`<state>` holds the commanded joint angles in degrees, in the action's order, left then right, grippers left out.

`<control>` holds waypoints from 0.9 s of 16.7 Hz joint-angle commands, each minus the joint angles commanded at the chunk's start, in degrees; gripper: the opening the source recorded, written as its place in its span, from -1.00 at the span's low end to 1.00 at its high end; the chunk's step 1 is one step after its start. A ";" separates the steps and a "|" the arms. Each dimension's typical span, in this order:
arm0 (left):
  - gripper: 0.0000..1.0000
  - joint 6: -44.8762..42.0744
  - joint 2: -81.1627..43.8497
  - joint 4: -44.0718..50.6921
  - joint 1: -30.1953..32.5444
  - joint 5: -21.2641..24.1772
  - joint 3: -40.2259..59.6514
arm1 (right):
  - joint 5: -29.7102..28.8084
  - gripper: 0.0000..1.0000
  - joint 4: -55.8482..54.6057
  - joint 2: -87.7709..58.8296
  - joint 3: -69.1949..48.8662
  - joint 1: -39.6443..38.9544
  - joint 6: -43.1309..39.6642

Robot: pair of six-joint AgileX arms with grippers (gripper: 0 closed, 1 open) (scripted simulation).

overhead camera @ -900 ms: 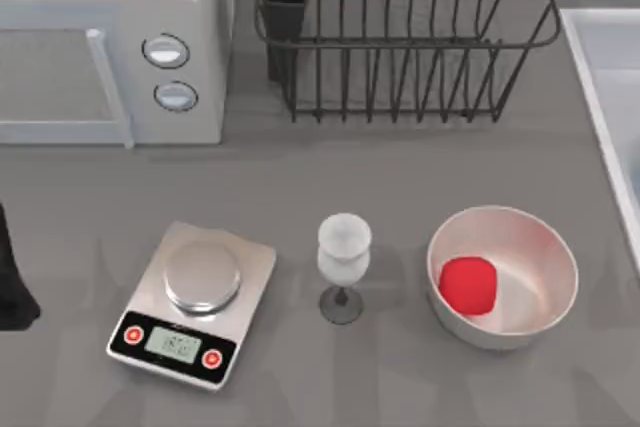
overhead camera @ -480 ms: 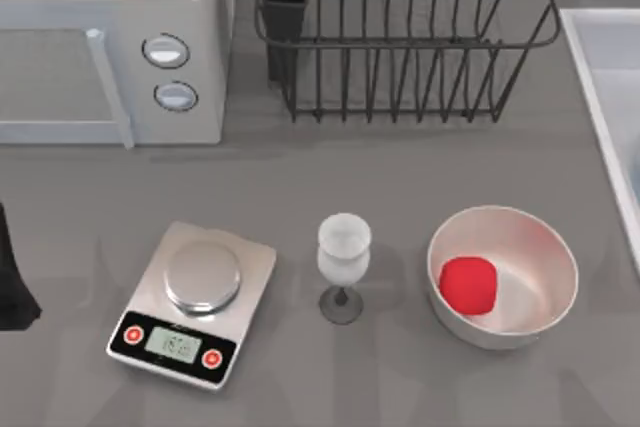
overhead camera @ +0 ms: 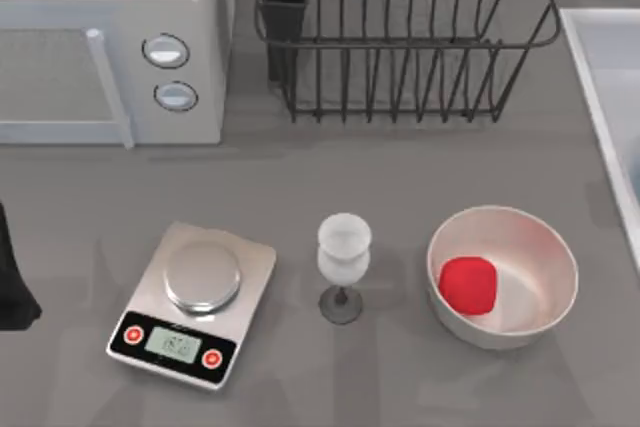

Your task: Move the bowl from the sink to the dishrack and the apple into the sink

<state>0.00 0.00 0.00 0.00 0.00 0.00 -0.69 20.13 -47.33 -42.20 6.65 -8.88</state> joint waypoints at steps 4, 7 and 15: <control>1.00 0.00 0.00 0.00 0.00 0.00 0.00 | 0.11 1.00 10.45 -24.14 -21.14 3.25 -3.55; 1.00 0.00 0.00 0.00 0.00 0.00 0.00 | 0.20 1.00 18.45 -42.06 -36.99 5.64 -5.90; 1.00 0.00 0.00 0.00 0.00 0.00 0.00 | 0.91 1.00 38.73 -81.54 -73.56 11.81 -10.54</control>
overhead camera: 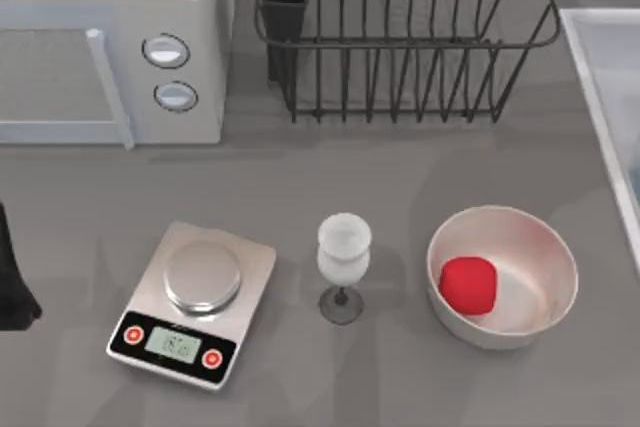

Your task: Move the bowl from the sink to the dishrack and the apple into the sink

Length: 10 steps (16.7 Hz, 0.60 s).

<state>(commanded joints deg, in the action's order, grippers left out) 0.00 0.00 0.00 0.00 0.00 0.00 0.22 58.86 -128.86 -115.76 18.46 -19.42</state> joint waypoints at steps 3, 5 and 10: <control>1.00 0.00 0.00 0.00 0.00 0.00 0.00 | 0.53 1.00 6.10 -9.48 -9.05 1.84 -0.86; 1.00 0.00 0.00 0.00 0.00 0.00 0.00 | 0.88 1.00 9.20 -13.71 -13.38 2.71 -1.12; 1.00 0.00 0.00 0.00 0.00 0.00 0.00 | 1.38 1.00 12.75 -18.30 -18.39 3.65 -1.21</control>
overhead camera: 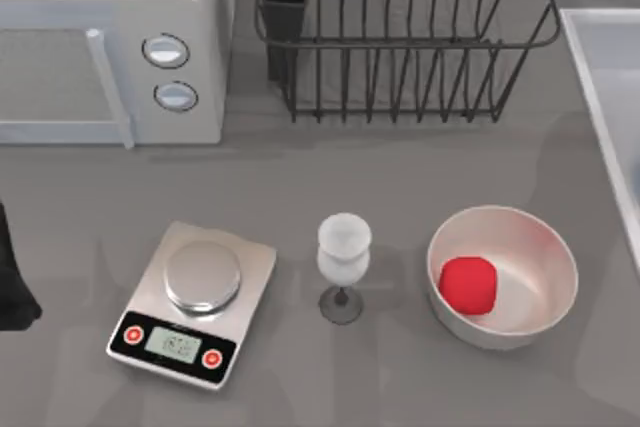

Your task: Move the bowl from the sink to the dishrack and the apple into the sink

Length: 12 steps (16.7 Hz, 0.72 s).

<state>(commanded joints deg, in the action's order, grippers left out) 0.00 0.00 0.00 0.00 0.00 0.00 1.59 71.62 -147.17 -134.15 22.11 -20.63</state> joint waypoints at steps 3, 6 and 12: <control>1.00 0.00 0.00 0.00 0.00 0.00 0.00 | 0.00 1.00 0.00 0.00 0.00 0.00 0.00; 1.00 0.00 0.00 0.00 0.00 0.00 0.00 | -0.05 1.00 -0.25 -0.01 0.21 -0.32 0.04; 1.00 0.00 0.00 0.00 0.00 0.00 0.00 | -0.09 1.00 -8.91 -4.52 4.37 -0.31 0.36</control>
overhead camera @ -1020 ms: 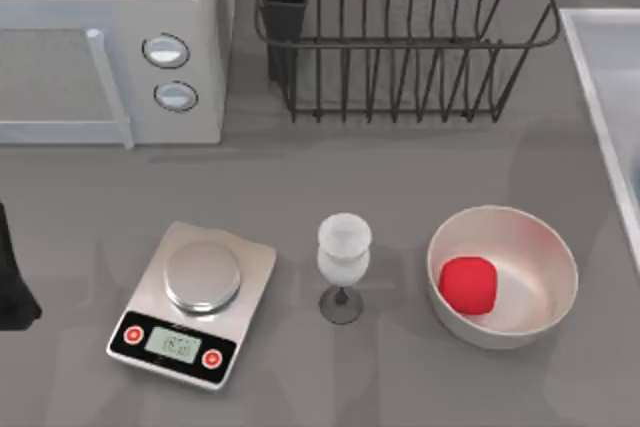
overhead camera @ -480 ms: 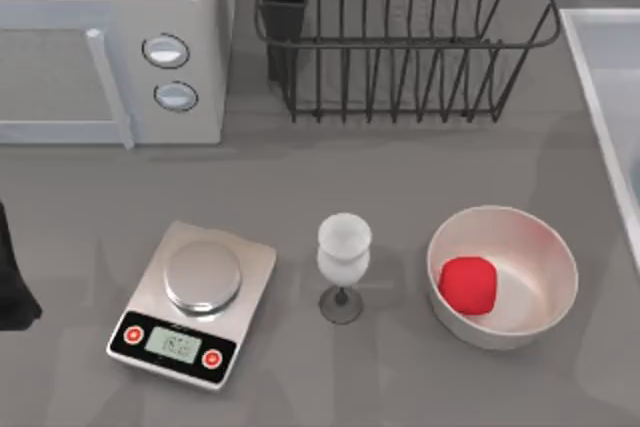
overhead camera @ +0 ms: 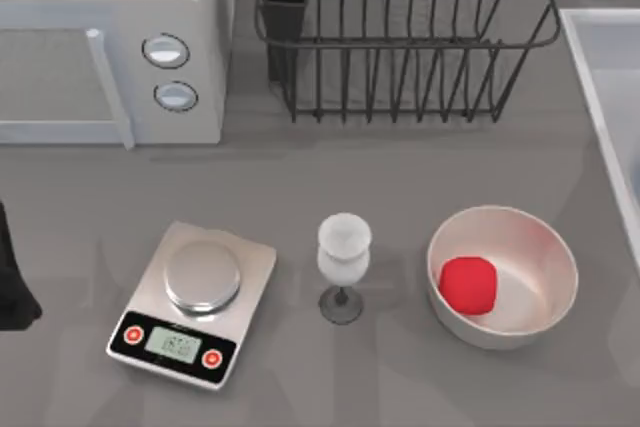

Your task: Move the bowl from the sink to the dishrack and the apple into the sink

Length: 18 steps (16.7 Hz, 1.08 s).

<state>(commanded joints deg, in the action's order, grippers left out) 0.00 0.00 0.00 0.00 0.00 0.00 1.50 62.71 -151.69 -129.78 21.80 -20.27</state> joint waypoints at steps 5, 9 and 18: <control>1.00 0.00 0.00 0.00 0.00 0.00 0.00 | -0.06 1.00 -6.52 -3.41 3.10 -0.12 0.11; 1.00 0.00 0.00 0.00 0.00 0.00 0.00 | -0.06 0.85 -6.54 -3.42 3.11 -0.12 0.11; 1.00 0.00 0.00 0.00 0.00 0.00 0.00 | -0.06 -0.51 -6.54 -3.42 3.11 -0.12 0.11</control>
<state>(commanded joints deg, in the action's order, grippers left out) 0.00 0.00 0.00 0.00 0.00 0.00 1.44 56.17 -155.11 -126.67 21.69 -20.16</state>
